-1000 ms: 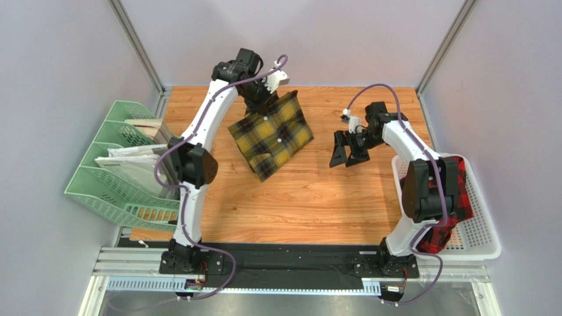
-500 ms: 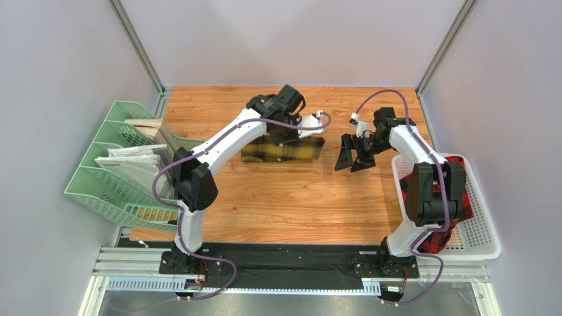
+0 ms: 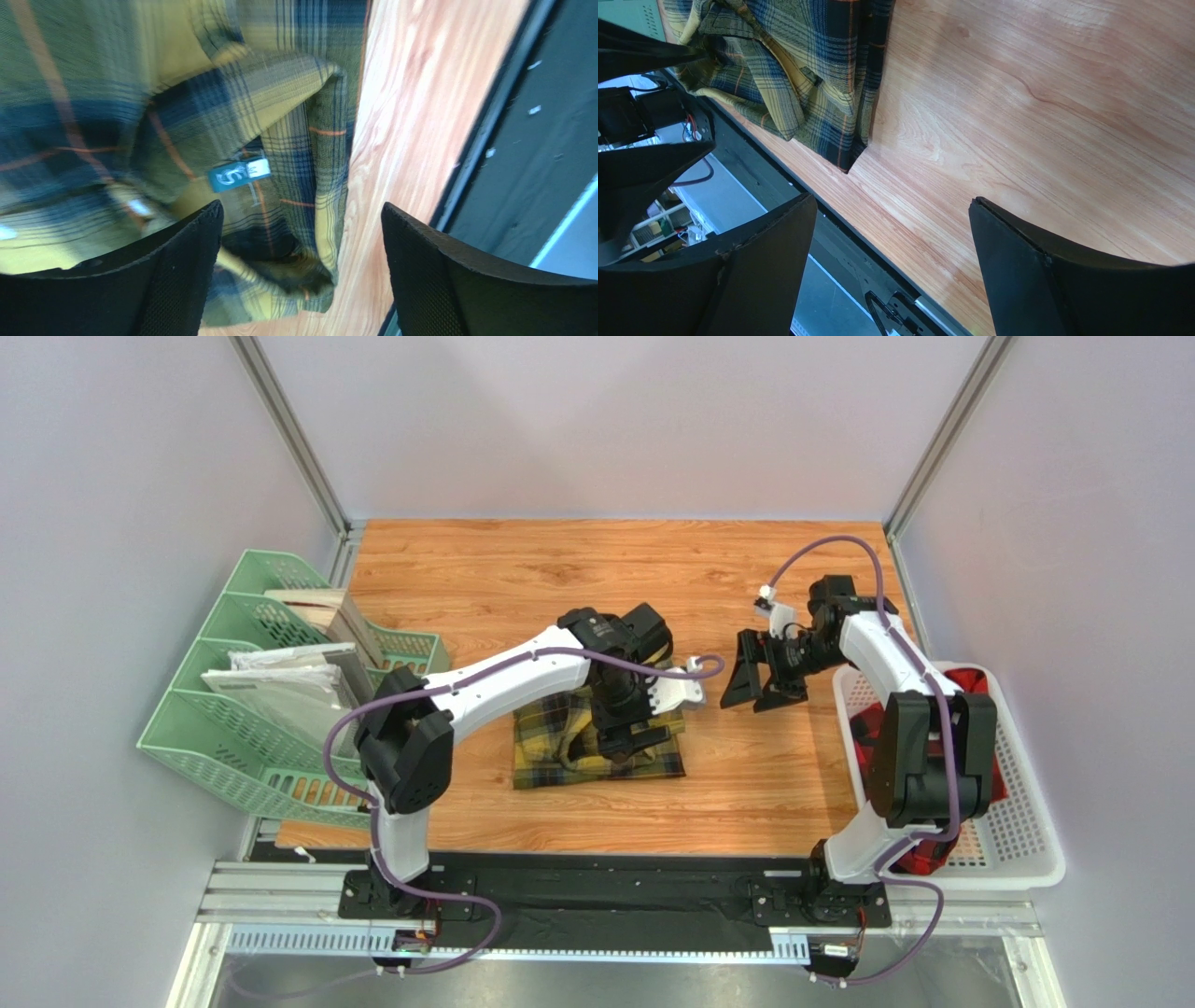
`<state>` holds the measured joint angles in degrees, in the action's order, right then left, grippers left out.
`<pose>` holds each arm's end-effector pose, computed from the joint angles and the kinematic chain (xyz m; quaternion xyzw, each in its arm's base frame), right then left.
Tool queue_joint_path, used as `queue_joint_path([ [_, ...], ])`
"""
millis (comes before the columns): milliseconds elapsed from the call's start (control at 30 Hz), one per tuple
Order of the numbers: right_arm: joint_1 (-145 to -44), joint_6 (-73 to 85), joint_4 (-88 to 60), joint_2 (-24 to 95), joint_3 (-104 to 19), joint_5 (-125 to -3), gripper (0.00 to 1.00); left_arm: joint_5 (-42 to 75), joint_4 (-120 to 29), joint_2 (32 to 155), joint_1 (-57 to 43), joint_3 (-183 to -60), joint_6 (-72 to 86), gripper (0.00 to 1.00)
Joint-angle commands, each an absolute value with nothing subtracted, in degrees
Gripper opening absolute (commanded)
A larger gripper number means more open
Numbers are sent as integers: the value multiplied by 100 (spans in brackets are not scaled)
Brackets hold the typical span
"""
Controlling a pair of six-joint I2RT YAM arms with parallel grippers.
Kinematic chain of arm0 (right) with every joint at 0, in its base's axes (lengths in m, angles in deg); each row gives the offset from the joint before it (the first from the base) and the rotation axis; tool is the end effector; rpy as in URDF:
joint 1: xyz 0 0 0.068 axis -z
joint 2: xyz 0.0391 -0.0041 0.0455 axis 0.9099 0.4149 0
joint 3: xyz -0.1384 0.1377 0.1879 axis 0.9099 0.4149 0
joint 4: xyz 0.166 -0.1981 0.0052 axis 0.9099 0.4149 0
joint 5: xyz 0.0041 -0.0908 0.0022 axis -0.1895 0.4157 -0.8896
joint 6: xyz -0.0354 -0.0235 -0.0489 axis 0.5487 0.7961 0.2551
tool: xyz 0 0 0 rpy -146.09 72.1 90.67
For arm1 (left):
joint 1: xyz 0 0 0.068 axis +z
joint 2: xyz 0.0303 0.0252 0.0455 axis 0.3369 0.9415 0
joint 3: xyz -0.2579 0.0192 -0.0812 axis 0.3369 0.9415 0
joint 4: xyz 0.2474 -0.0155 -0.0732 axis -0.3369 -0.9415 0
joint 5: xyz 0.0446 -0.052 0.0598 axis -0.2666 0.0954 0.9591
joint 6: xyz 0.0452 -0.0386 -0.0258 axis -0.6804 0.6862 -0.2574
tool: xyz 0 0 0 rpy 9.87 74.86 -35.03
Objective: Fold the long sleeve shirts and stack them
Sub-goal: Fold the shirt
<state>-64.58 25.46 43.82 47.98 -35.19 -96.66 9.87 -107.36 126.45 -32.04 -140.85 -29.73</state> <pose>0.2940 0.0283 0.2132 -0.1141 0.9297 0.3382 0.0912 0.2254 -0.3067 0.2311 0.6255 0.7608 -0.1508 0.0843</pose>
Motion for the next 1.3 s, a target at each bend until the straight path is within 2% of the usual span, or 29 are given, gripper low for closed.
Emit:
queue_joint_path([
  [0,-6478,2684,4444,4912,-3803,-9991,87,285,-11268,11879,-3339,-15085,-2923,88],
  [67,-6522,2614,4436,4991,-3865,-10088,85,213,-11401,11711,-3348,-15156,-3054,85],
  [100,-6522,2570,4366,5009,-3874,-10105,84,283,-11392,11571,-3322,-15130,-3107,80],
  [267,-7093,1947,3918,5070,-3541,-10334,79,118,-11453,12024,-2226,-15111,-3397,66],
  [300,-7163,1867,3804,5105,-3454,-10378,75,56,-11497,12183,-2023,-15191,-3520,60],
  [400,-7401,1464,3488,5132,-3041,-10527,70,108,-11463,12685,-1460,-15437,-3792,56],
  [500,-7699,1034,3163,5254,-2697,-10563,70,187,-11261,13019,-1161,-15254,-3995,50],
  [667,-8148,891,2977,5878,-2617,-10352,68,389,-10778,13196,-1011,-14279,-4084,42],
  [733,-8218,803,2941,6289,-2775,-10325,54,241,-10690,13117,-1011,-13788,-4040,38],
  [767,-8227,785,2933,6449,-2872,-10308,29,162,-10663,13012,-1011,-13637,-3935,33],
  [800,-8210,768,2959,6581,-3099,-10134,15,74,-10663,12959,-1019,-13357,-3873,32],
  [833,-8192,811,2994,6695,-3275,-10019,4,-179,-10689,12898,-1028,-13224,-3803,29],
  [867,-8183,829,3020,6922,-3451,-9887,0,-286,-10715,12758,-1046,-13101,-3724,24],
  [967,-8017,1091,3231,7336,-4487,-9465,0,-673,-10786,12415,-1291,-12617,-3679,12],
  [1133,-8016,1900,3881,8198,-6877,-8718,0,-1418,-10873,12150,-2284,-12299,-3398,4],
  [1167,-8016,2049,3960,8321,-7655,-8656,6,-1613,-10926,12072,-2337,-12361,-3381,4],
  [1200,-8008,2407,4065,8366,-7915,-8542,14,-1797,-10953,11992,-2294,-12483,-3346,4],
  [1233,-7981,2515,4084,8323,-8135,-8428,24,-2043,-10970,11887,-2207,-12563,-3311,5],
  [1267,-7929,2569,4101,8235,-8268,-8418,39,-2115,-10927,11669,-2075,-12650,-3258,9],
])
